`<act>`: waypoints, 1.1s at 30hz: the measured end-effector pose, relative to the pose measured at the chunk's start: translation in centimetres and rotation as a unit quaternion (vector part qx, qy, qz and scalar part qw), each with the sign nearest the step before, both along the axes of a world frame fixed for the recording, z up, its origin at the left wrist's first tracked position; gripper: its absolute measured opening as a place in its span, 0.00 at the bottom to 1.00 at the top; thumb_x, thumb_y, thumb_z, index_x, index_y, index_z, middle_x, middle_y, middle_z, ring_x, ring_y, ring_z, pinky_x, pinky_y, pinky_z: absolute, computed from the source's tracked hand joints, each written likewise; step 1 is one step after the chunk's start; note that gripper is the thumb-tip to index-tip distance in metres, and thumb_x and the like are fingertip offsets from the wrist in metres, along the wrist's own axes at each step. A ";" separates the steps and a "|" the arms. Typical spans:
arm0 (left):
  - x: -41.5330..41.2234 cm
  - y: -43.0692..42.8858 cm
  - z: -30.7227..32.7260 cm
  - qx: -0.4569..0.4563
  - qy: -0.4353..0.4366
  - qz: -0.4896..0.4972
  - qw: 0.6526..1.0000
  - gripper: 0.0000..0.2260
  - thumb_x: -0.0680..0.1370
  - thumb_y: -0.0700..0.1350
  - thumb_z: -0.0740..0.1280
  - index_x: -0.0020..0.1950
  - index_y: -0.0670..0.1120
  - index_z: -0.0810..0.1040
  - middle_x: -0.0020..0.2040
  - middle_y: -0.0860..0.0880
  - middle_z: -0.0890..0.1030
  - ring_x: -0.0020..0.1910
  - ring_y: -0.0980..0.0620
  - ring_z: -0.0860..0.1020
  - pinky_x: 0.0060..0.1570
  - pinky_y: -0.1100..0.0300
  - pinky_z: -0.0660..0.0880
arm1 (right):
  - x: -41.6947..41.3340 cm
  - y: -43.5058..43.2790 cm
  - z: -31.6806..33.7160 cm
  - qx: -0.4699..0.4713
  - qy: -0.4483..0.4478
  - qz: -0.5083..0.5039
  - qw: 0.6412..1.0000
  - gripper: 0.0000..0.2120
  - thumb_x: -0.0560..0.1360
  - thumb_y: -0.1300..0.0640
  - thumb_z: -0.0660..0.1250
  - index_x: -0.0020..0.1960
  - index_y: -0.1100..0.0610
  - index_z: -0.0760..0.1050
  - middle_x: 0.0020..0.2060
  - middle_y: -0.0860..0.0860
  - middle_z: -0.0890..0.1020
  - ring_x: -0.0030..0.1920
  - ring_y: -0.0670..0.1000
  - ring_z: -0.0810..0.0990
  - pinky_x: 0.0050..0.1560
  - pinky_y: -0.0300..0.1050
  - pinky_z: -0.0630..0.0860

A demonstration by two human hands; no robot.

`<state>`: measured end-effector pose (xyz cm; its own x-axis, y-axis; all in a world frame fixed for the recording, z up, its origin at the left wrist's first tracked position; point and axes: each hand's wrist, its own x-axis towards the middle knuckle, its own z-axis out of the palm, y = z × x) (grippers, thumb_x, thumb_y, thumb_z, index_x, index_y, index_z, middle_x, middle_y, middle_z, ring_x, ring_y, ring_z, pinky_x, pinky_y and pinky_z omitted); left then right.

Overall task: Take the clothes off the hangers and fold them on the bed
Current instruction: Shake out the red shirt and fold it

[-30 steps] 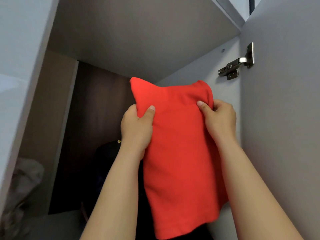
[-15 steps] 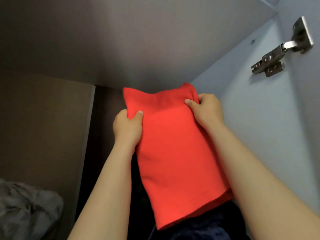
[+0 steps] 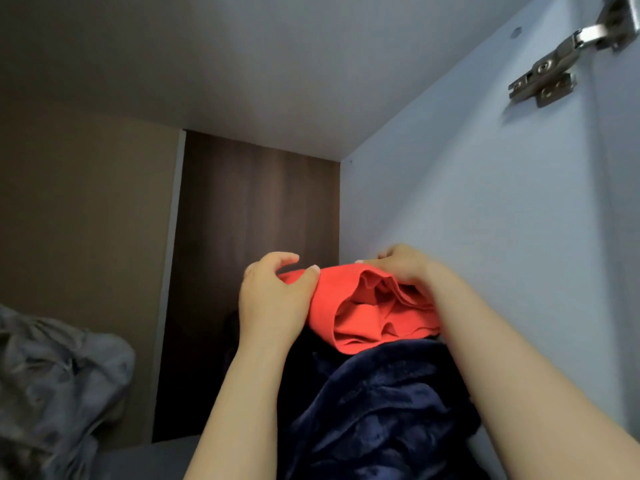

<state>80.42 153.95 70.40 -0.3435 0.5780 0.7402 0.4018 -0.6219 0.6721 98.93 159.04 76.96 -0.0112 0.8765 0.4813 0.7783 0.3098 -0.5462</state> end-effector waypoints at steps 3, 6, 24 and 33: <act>0.3 -1.0 -0.4 0.018 -0.002 -0.017 1.000 0.05 0.73 0.47 0.72 0.48 0.49 0.82 0.48 0.54 0.82 0.50 0.55 0.80 0.53 0.63 0.72 | 0.4 -2.3 -1.3 0.037 0.046 0.047 0.997 0.10 0.77 0.52 0.68 0.42 0.58 0.80 0.43 0.55 0.81 0.43 0.49 0.76 0.41 0.40 0.73; 0.3 -2.0 -1.3 0.033 0.003 -0.019 0.999 0.06 0.72 0.46 0.73 0.48 0.49 0.83 0.46 0.55 0.83 0.49 0.56 0.80 0.52 0.63 0.73 | 0.4 -4.6 -2.7 0.073 0.144 0.101 0.982 0.07 0.77 0.57 0.68 0.50 0.59 0.83 0.45 0.55 0.84 0.43 0.46 0.79 0.49 0.39 0.77; 0.1 -8.6 -4.6 0.067 0.016 -0.111 0.991 0.12 0.72 0.48 0.74 0.54 0.55 0.81 0.54 0.58 0.81 0.55 0.64 0.76 0.59 0.62 0.73 | 0.5 -10.2 -9.9 0.267 0.156 0.052 0.950 0.09 0.74 0.62 0.71 0.51 0.52 0.83 0.49 0.46 0.85 0.52 0.44 0.82 0.62 0.42 0.74; 1.9 -13.8 -6.9 0.080 -0.060 -0.216 0.971 0.13 0.73 0.43 0.72 0.55 0.54 0.79 0.54 0.58 0.81 0.55 0.63 0.78 0.59 0.61 0.74 | 0.2 -20.5 -11.5 0.307 0.182 -0.006 0.934 0.09 0.76 0.59 0.69 0.54 0.49 0.82 0.51 0.41 0.83 0.57 0.39 0.79 0.65 0.44 0.73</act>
<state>82.33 140.15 63.47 -0.1847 0.5682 0.8019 0.0043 -0.8154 0.5788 99.09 138.55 65.42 0.2587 0.4332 0.8634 0.5809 0.6443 -0.4974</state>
